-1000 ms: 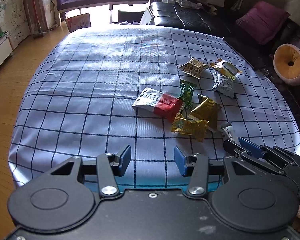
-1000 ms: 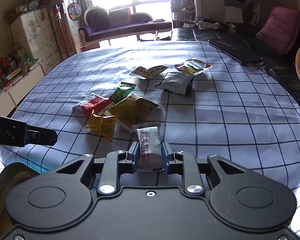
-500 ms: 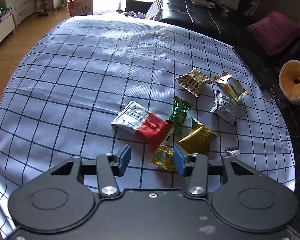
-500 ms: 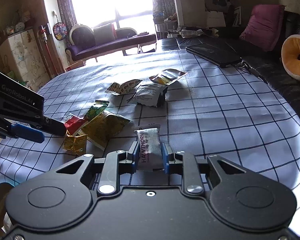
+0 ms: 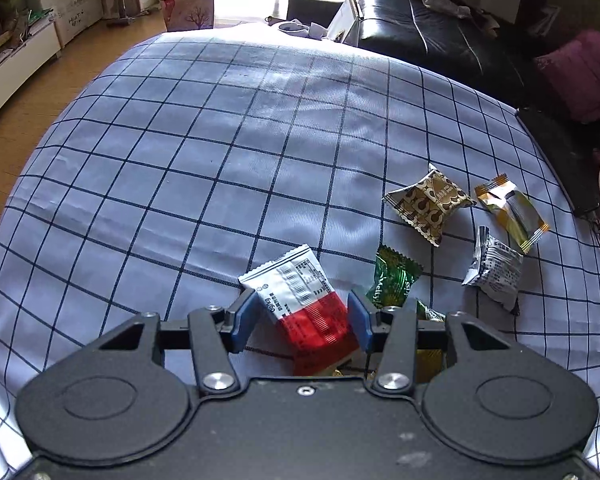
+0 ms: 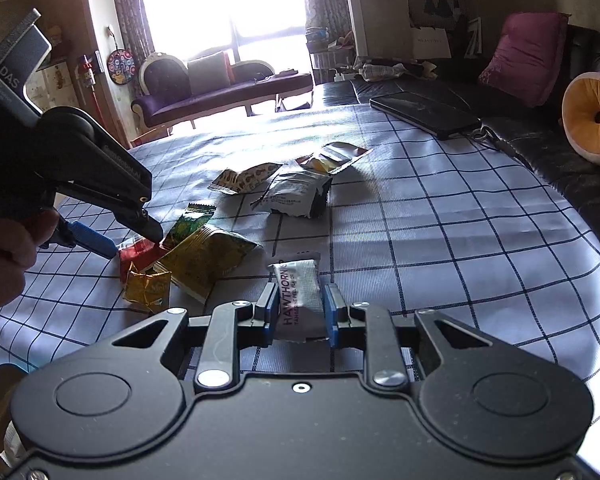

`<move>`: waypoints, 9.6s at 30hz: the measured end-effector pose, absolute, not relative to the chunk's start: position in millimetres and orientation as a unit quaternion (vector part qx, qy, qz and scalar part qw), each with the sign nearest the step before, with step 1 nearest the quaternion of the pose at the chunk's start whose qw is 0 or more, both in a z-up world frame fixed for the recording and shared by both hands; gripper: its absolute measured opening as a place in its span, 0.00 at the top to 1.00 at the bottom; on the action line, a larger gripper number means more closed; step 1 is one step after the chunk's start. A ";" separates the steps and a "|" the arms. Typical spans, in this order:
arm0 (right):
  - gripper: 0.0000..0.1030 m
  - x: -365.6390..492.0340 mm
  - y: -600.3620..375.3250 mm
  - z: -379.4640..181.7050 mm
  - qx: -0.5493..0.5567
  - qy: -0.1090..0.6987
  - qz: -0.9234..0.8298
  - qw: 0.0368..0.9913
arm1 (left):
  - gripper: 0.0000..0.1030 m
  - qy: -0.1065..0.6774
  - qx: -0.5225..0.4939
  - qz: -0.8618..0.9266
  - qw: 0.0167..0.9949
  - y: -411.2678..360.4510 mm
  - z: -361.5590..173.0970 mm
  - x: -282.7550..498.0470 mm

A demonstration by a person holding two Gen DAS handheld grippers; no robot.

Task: Organize snacks
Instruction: 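Grasp the red-and-white packet with the left tool while the right tool holds the Hawthorn packet, then carry the red-and-white packet with left tool while right carries Hawthorn packet over the tray, then open the left tool over the tray while the right tool releases the Hawthorn packet there, then lift both open tools out of the gold tray, then move both open tools toward the remaining snack pile, then grasp the green wrapped candy with the left tool while the right tool grasps the yellow-green bag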

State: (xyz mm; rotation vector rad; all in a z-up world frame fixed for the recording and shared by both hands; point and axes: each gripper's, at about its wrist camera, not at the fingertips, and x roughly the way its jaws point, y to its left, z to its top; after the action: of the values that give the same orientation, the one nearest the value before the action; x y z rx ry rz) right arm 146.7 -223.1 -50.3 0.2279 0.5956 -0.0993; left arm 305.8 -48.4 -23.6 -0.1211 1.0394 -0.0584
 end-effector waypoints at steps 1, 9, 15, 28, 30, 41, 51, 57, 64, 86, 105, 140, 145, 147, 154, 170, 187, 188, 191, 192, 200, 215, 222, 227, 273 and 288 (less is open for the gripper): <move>0.68 146.7 -222.9 -50.6 0.111 0.293 -0.049 0.948 | 0.52 0.495 -0.057 -0.024 0.866 -48.9 -24.4 305.8; 0.68 146.8 -221.1 -51.5 0.103 0.292 -0.050 0.950 | 0.63 0.486 -0.030 -0.034 0.873 -58.2 -29.6 300.6; 0.68 146.2 -219.3 -52.7 0.097 0.288 -0.051 0.951 | 0.67 0.481 -0.027 -0.060 0.875 -54.5 -23.6 282.9; 0.68 144.5 -215.5 -55.4 0.082 0.280 -0.055 0.955 | 0.67 0.429 -0.002 -0.104 0.897 2.3 15.7 178.6; 0.68 145.3 -216.0 -55.3 0.087 0.281 -0.055 0.954 | 0.67 0.425 0.000 -0.108 0.899 11.8 17.6 161.1; 0.69 143.5 -214.0 -45.0 0.104 0.307 -0.059 0.944 | 0.67 0.425 0.008 -0.127 0.896 41.2 12.8 100.5; 0.69 112.4 -195.8 -13.4 0.100 0.309 -0.024 0.946 | 0.67 0.437 0.027 -0.142 0.888 40.2 -0.1 80.0; 0.69 88.0 -189.6 3.3 0.112 0.314 0.000 0.943 | 0.67 0.447 0.025 -0.147 0.882 39.7 -0.2 70.9; 0.70 59.5 -185.7 14.6 0.132 0.320 0.016 0.938 | 0.67 0.458 0.027 -0.149 0.876 37.6 -0.7 63.6; 0.70 20.0 -153.8 8.4 0.113 0.352 0.040 0.928 | 0.67 0.481 0.035 -0.156 0.862 29.8 -7.0 53.4; 0.69 22.8 -156.7 7.8 0.113 0.377 0.049 0.918 | 0.67 0.494 0.040 -0.150 0.855 26.5 -15.7 58.2; 0.67 28.1 -162.6 -2.4 0.127 0.413 0.038 0.901 | 0.66 0.490 0.053 -0.144 0.858 24.4 -17.7 57.3; 0.67 29.2 -164.0 -4.2 0.129 0.415 0.035 0.900 | 0.66 0.482 0.059 -0.139 0.863 24.3 -17.2 57.3; 0.66 29.8 -164.6 -5.2 0.129 0.416 0.033 0.899 | 0.66 0.477 0.063 -0.136 0.866 24.5 -17.3 57.0; 0.66 31.7 -169.1 -9.8 0.135 0.418 0.022 0.898 | 0.66 0.452 0.077 -0.120 0.881 24.0 -16.0 58.0; 0.65 40.0 -182.3 -17.2 0.127 0.404 -0.019 0.906 | 0.64 0.392 0.112 -0.074 0.910 27.5 -15.9 64.2; 0.65 56.1 -222.0 -21.2 0.083 0.335 -0.128 0.930 | 0.62 0.331 0.104 -0.006 0.938 50.1 -13.5 88.6; 0.65 57.4 -222.5 -23.2 0.082 0.336 -0.128 0.929 | 0.61 0.332 0.103 -0.005 0.938 50.2 -14.7 89.6; 0.65 60.4 -222.3 -29.8 0.074 0.341 -0.126 0.929 | 0.61 0.334 0.103 -0.008 0.937 50.2 -19.8 91.2; 0.65 61.5 -222.1 -32.2 0.071 0.342 -0.126 0.929 | 0.61 0.334 0.103 -0.008 0.937 49.9 -22.2 91.8; 0.65 65.1 -225.2 -43.5 0.079 0.341 -0.116 0.930 | 0.61 0.318 0.131 0.015 0.939 44.1 -32.9 91.1; 0.65 63.3 -230.1 -44.4 0.103 0.331 -0.099 0.933 | 0.61 0.341 0.098 -0.012 0.935 46.4 -34.4 91.2; 0.65 58.4 -227.2 -37.5 0.095 0.310 -0.098 0.941 | 0.60 0.337 0.096 0.005 0.937 46.7 -37.0 89.0; 0.65 59.1 -227.5 -34.1 0.087 0.305 -0.104 0.943 | 0.60 0.334 0.098 0.007 0.937 43.9 -40.6 84.0; 0.60 170.1 -274.7 -15.8 0.151 0.459 -0.010 0.875 | 0.56 0.476 0.069 -0.115 0.869 -31.5 0.5 238.7; 0.60 201.3 -254.4 -27.9 0.162 0.446 0.018 0.880 | 0.56 0.488 0.012 -0.134 0.862 -75.7 -14.6 314.1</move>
State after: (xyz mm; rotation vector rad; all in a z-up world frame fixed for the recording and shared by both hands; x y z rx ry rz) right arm 201.3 -254.4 -27.9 0.3368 0.9287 0.0381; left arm 314.1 -75.7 -14.6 0.0258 1.0241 -0.2815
